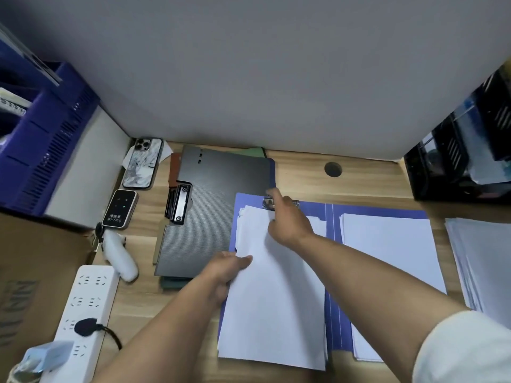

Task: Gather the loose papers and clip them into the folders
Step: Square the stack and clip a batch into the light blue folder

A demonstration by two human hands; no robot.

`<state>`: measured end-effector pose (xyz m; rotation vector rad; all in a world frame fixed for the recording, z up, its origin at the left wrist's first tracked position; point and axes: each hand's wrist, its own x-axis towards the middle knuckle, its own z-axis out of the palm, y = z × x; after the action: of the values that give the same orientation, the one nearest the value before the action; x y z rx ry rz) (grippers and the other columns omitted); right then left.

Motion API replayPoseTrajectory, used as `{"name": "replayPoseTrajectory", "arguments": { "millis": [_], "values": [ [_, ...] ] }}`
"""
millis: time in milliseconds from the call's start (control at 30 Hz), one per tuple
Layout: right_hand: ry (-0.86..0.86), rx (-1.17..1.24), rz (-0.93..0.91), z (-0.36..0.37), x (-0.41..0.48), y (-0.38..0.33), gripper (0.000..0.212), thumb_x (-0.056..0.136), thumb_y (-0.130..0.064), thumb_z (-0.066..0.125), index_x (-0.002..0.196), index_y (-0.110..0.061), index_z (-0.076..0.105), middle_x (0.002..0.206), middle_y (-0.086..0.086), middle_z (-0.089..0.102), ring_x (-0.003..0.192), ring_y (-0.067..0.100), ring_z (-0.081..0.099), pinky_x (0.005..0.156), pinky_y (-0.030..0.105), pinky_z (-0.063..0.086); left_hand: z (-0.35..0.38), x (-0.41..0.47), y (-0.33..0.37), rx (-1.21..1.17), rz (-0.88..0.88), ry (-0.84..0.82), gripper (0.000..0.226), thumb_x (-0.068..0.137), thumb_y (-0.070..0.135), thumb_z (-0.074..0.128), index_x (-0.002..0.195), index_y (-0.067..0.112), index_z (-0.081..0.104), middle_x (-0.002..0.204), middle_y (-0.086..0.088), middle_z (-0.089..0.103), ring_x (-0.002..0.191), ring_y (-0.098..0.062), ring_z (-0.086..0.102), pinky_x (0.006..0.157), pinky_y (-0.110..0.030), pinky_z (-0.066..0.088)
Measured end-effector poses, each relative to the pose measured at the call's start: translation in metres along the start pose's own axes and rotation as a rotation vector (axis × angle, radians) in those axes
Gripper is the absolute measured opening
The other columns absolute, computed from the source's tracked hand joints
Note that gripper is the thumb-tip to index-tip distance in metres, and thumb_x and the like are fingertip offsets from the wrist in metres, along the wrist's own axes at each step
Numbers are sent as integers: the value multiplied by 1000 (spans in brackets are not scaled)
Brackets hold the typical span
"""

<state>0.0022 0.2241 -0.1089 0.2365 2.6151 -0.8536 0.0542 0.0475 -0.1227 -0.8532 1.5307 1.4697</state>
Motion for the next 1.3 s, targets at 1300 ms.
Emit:
{"name": "replayPoseTrajectory", "arguments": {
  "millis": [1300],
  "values": [
    [186, 183, -63, 4, 2, 16, 62, 93, 0, 47, 152, -17, 44, 125, 2, 49, 106, 25, 60, 91, 34, 51, 13, 4, 12, -97, 65, 39, 11, 95, 3, 69, 105, 0, 73, 97, -18, 80, 80, -31, 77, 70, -38, 62]
  ]
}}
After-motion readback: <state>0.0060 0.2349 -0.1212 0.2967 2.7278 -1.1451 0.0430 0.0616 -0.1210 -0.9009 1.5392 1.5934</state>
